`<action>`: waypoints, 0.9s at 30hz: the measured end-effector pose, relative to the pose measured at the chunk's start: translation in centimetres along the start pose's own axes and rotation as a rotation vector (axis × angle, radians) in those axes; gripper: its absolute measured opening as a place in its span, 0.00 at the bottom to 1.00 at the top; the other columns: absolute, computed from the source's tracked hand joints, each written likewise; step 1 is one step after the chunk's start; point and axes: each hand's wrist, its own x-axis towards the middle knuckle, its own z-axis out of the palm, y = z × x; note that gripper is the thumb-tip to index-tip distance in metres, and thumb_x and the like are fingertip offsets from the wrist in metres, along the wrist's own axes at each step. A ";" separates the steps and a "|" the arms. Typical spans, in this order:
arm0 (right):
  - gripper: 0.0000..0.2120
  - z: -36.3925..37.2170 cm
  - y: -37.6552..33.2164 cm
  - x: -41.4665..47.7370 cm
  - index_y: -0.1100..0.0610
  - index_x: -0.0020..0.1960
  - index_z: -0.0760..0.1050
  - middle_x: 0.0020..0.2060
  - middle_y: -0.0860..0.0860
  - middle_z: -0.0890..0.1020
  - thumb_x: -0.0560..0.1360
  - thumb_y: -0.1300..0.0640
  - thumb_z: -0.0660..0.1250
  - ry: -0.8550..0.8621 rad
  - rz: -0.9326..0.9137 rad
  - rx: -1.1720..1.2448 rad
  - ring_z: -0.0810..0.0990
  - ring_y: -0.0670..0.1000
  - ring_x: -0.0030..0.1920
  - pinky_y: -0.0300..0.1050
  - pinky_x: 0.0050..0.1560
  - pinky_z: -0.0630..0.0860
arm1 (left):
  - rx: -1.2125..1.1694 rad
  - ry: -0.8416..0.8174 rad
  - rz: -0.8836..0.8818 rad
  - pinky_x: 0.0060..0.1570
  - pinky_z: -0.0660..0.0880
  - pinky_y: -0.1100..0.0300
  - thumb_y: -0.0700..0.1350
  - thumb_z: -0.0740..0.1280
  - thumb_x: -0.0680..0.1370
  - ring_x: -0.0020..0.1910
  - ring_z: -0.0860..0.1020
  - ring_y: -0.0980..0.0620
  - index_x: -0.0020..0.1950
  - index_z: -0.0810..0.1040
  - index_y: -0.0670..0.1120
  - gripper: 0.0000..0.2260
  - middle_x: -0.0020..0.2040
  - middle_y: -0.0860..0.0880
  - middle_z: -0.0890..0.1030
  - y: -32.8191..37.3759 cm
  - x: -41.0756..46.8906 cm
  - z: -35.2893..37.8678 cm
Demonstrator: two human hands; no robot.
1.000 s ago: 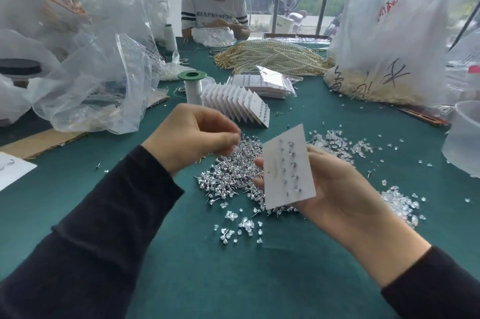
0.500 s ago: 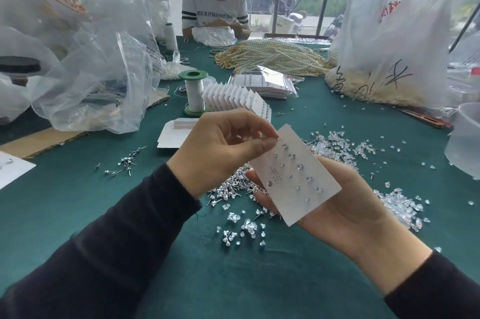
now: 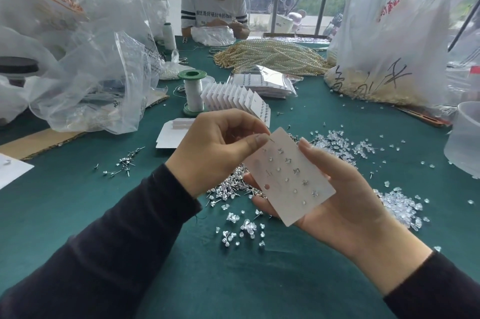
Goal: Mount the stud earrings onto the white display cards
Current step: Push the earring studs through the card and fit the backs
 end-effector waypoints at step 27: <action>0.08 1.0 0.1 -0.4 0.61 0.45 0.79 0.43 0.52 0.78 0.71 0.57 0.70 0.469 -1.043 -1.611 0.76 0.48 0.45 0.33 0.50 0.71 | -0.382 0.210 -0.590 0.18 0.72 0.67 0.39 0.67 0.74 0.19 0.75 0.55 0.38 0.74 0.35 0.08 0.22 0.47 0.78 -1.1 0.6 -0.2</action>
